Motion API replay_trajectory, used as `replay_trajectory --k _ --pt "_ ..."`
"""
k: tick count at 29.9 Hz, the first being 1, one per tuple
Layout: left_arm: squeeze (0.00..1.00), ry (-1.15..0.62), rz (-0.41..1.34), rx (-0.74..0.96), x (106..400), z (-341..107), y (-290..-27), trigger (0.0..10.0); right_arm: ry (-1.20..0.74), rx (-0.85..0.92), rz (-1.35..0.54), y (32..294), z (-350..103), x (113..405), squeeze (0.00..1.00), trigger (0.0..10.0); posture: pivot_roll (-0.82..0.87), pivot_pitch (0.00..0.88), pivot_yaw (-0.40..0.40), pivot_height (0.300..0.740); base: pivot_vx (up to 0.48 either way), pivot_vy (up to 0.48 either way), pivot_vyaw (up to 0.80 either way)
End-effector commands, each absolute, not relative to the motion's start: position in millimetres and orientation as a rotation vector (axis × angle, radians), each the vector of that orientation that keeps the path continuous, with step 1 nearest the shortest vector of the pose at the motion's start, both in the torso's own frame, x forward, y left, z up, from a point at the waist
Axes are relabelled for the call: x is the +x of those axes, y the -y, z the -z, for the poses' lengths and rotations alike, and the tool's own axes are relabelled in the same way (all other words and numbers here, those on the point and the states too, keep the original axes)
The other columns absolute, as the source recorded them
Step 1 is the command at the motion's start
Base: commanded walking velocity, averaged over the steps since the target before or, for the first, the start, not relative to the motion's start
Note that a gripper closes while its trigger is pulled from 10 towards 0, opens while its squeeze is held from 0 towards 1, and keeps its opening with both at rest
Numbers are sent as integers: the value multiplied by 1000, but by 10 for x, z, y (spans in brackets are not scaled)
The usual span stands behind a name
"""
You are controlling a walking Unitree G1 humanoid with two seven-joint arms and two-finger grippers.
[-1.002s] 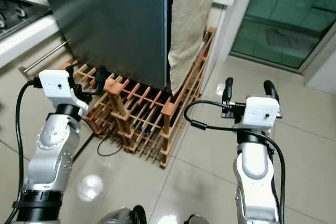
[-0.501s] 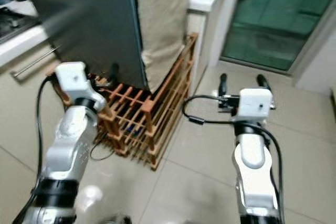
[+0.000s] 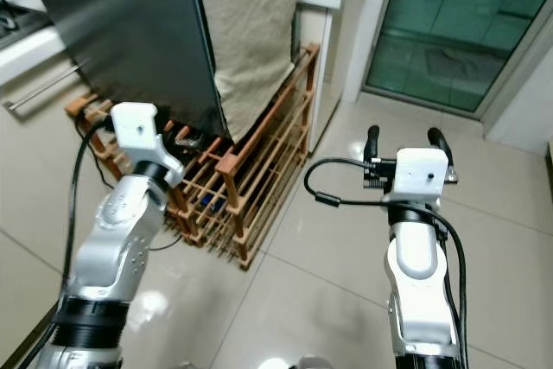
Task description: Restocking fridge
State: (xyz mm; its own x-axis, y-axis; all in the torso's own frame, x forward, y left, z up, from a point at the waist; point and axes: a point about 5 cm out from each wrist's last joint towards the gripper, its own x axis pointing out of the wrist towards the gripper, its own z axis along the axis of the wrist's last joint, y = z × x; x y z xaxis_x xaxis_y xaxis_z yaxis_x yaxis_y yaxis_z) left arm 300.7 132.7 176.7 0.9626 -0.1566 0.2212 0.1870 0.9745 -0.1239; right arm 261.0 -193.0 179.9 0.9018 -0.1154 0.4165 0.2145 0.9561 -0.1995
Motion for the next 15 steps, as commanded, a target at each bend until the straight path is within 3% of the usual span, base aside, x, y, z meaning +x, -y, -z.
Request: replay_trajectory --k 1,5,9,11,15 --pt "0 265 170 -120 2964 -1896 -1373 10000 445 -226 175 1937 -1881 2591 0 10000 -149 55 41 740 0 0 0" --pt "0 209 154 -49 2832 -1724 -1453 10000 334 -163 187 1990 -1648 2523 0 10000 -141 55 35 740 0 0 0" --pt "0 208 155 -34 2736 -1715 -1466 10000 365 -196 172 1955 -1712 2454 0 10000 -139 66 30 740 0 0 0" --pt "0 323 131 -107 2720 -2057 -1430 10000 514 -248 156 1891 -2086 2400 0 10000 -137 73 21 740 0 0 0" --pt "0 408 132 -102 2766 -2249 -1375 10000 565 -253 156 1879 -2217 2430 0 10000 -137 71 15 740 0 0 0"
